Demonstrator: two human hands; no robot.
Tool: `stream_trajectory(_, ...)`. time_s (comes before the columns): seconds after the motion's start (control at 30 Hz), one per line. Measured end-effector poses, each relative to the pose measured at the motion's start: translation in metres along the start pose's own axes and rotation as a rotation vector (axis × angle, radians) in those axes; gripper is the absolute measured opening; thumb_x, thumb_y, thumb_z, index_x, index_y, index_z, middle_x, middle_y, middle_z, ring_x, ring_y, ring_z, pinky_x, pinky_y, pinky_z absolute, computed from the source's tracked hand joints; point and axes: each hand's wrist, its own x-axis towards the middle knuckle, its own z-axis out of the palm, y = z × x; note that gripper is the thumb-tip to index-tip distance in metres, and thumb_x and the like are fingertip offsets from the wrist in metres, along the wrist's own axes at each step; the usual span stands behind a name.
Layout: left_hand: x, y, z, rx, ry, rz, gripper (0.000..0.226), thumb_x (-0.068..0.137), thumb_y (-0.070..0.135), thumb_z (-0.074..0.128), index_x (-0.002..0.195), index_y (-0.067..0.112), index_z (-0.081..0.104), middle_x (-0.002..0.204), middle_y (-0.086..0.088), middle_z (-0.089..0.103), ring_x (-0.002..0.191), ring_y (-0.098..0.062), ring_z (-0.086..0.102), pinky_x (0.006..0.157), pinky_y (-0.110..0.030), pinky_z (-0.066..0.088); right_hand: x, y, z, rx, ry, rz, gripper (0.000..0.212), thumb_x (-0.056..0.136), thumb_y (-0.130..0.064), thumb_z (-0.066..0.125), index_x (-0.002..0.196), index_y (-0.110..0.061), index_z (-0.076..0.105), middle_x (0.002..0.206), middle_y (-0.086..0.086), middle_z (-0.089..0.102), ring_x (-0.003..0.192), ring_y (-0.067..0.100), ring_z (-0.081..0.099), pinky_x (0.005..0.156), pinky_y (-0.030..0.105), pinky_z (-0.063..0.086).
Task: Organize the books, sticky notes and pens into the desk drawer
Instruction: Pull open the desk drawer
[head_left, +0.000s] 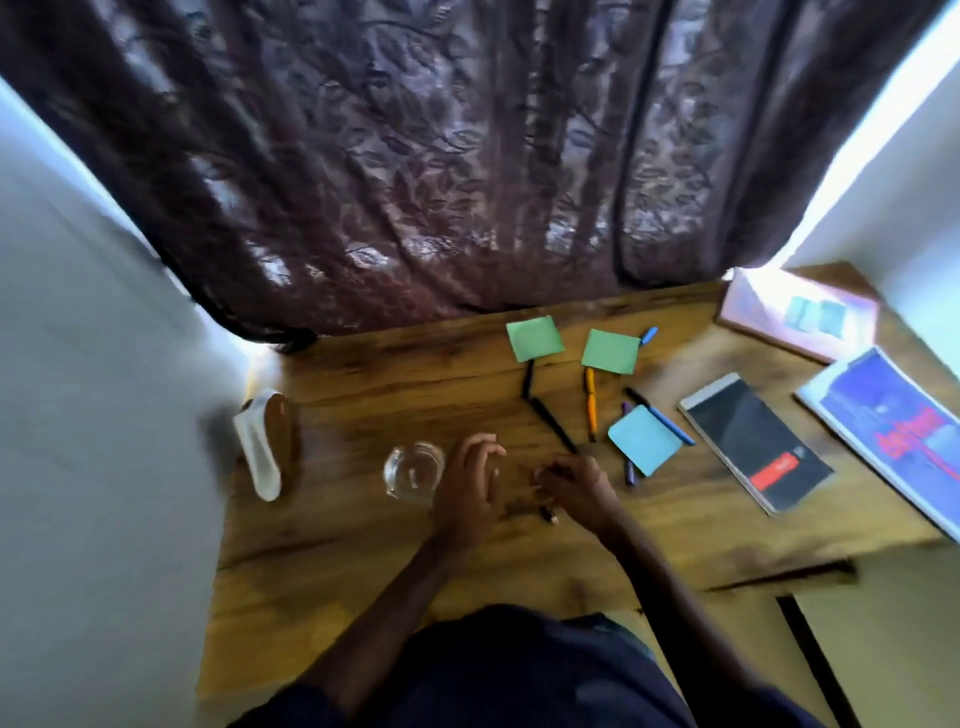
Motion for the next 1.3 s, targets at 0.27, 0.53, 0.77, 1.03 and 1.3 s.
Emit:
stream_trajectory(0.27,-0.011,0.093,0.07,-0.111,-0.21,0.088,0.03,0.084,0.007,0.059,0.112,0.016,0.061,0.122,0.0,0.058,0.116,-0.015,0.057,0.097,-0.032,0.05,-0.076,0.055,-0.078,0.307,0.115,0.161,0.019,0.101,-0.012,0.054,0.103,-0.003,0.07,0.098,0.013,0.076,0.079,0.021,0.069,0.06,0.027,0.049)
stream_trajectory(0.53,-0.034,0.204,0.151,-0.217,-0.542,-0.042,0.025,0.088,0.035,0.061,0.112,0.029,0.059,0.106,0.011,0.068,0.089,-0.006,0.067,0.077,-0.029,0.057,-0.135,0.132,-0.173,0.47,0.227,0.258,0.017,0.1,-0.014,0.058,0.099,-0.009,0.075,0.092,0.011,0.078,0.08,0.029,0.072,0.073,0.042,0.055)
stream_trajectory(0.77,-0.08,0.29,0.264,-0.393,-0.695,-0.469,0.023,0.094,0.043,0.059,0.093,0.023,0.071,0.091,0.0,0.077,0.075,-0.015,0.071,0.072,-0.035,0.06,-0.166,0.232,-0.266,0.58,0.205,0.406,0.019,0.1,-0.012,0.056,0.107,-0.005,0.073,0.094,0.015,0.078,0.082,0.023,0.074,0.063,0.028,0.053)
stream_trajectory(1.03,-0.116,0.3,0.375,-1.016,-0.428,-1.529,0.045,0.102,0.052,0.043,0.12,0.014,0.059,0.115,-0.017,0.069,0.088,-0.028,0.066,0.076,-0.039,0.054,-0.129,0.354,-0.311,1.202,0.211,0.698,0.032,0.101,-0.032,0.051,0.115,-0.005,0.061,0.116,0.018,0.066,0.114,0.032,0.061,0.088,0.038,0.052)
stream_trajectory(1.3,-0.095,0.279,0.428,-1.207,0.325,-1.827,0.058,0.096,0.057,0.031,0.131,0.018,0.057,0.132,-0.02,0.057,0.122,-0.034,0.054,0.092,-0.045,0.049,-0.046,0.395,-0.314,1.343,0.316,0.671,0.048,0.105,-0.047,0.031,0.108,-0.016,0.068,0.08,0.002,0.077,0.076,0.019,0.069,0.072,0.034,0.049)
